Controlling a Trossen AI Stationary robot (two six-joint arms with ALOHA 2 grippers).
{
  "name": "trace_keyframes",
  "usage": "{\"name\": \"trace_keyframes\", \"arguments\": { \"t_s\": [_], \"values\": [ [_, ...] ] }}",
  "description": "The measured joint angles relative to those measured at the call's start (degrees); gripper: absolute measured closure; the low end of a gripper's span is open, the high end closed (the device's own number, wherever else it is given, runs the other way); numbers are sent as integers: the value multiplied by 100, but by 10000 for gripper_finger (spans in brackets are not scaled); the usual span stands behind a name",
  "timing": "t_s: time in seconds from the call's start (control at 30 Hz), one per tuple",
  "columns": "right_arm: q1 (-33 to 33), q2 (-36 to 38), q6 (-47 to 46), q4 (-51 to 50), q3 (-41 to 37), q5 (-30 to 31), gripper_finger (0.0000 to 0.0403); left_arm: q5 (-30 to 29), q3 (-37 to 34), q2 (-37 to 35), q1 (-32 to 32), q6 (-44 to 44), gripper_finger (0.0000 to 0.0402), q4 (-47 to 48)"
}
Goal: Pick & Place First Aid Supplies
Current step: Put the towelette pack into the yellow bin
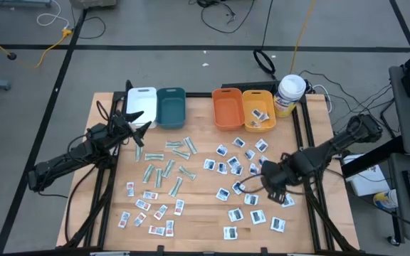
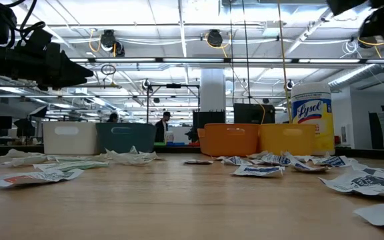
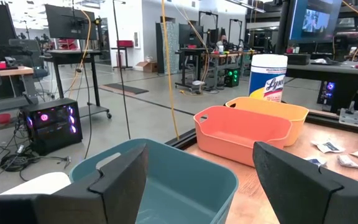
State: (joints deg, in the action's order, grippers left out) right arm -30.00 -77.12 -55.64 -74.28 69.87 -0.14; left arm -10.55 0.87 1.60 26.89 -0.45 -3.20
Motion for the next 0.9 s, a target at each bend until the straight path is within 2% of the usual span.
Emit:
{"name": "trace_keyframes", "arguments": {
  "t_s": [0.23,0.47,0.57,0.67,0.8,0.9],
  "values": [
    [-764,0,-1247,2,0,-13,220,0,1,1,0,-1,105,2],
    [-1258,3,-2505,28,-33,-14,220,0,0,0,0,0,105,1],
    [-1333,4,-3003,196,-341,-40,220,0,-1,0,1,0,105,0],
    [-1342,2,-3282,467,-804,-326,220,0,-1,-1,2,-2,105,2],
    [-1320,2,-3368,1053,-1447,-749,220,0,0,0,2,0,105,1],
    [-1313,2,-3368,1757,-1929,-794,220,0,-1,-1,2,0,105,2]
  ]
}}
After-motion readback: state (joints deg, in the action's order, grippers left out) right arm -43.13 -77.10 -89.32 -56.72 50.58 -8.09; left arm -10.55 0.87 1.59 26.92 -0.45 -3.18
